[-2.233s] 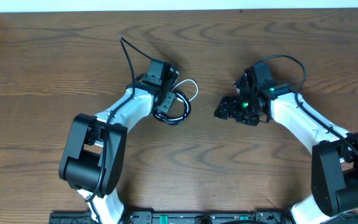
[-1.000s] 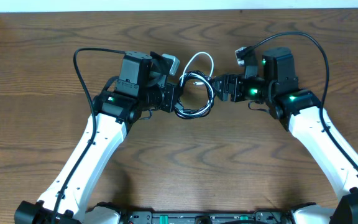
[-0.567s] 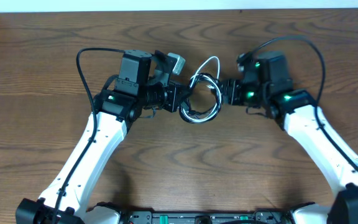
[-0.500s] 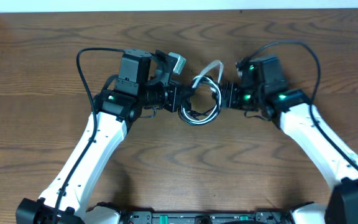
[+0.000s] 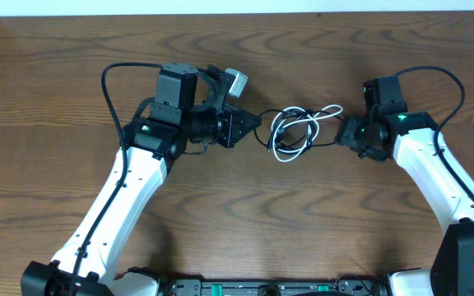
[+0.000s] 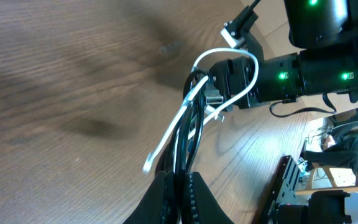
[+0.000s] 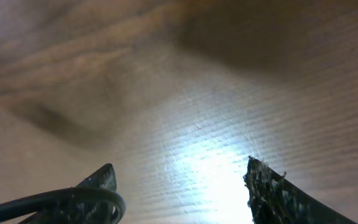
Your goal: Untangle cables
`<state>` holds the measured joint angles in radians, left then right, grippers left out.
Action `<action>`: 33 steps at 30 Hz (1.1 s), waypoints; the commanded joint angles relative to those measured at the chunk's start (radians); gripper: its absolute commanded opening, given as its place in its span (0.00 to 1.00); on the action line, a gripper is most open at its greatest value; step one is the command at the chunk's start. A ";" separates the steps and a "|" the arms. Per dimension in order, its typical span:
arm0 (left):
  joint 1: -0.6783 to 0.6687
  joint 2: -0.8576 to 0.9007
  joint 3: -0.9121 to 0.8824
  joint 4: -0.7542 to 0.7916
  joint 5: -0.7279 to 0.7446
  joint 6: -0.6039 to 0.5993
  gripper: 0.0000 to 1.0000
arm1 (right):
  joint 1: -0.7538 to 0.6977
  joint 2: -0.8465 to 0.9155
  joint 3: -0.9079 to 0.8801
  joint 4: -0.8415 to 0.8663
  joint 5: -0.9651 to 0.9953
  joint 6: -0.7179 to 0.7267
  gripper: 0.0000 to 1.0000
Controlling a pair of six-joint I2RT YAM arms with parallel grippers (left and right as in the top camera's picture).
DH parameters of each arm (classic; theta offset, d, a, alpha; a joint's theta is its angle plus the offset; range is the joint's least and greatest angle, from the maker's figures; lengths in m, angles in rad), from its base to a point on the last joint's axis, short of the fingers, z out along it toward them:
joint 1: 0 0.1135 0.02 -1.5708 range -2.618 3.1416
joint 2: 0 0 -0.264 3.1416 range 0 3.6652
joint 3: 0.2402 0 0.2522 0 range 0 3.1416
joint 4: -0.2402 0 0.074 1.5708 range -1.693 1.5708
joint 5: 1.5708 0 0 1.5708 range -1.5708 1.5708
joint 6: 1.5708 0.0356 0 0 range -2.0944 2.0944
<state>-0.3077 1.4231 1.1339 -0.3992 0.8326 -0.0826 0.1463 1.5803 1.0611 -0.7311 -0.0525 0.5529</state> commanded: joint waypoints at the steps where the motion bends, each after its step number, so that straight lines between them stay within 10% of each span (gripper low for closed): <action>1: 0.011 -0.026 0.016 0.004 -0.035 -0.005 0.07 | -0.038 0.008 0.005 -0.031 0.048 -0.035 0.63; 10: 0.007 -0.008 0.014 -0.060 -0.190 -0.004 0.08 | -0.097 0.008 0.005 -0.100 -0.060 -0.118 0.54; 15: -0.021 0.033 -0.018 -0.095 -0.190 -0.004 0.08 | -0.085 0.008 0.005 -0.109 -0.127 -0.149 0.01; 22: -0.079 0.119 -0.019 -0.101 -0.191 -0.001 0.07 | -0.085 0.008 0.005 -0.116 -0.225 -0.229 0.08; 33: -0.098 0.172 -0.019 -0.086 -0.279 -0.001 0.08 | -0.043 0.010 0.004 0.069 -0.528 -0.342 0.61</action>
<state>-0.4076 1.5875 1.1316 -0.4873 0.6281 -0.0822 0.0719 1.5803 1.0611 -0.6941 -0.4507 0.2760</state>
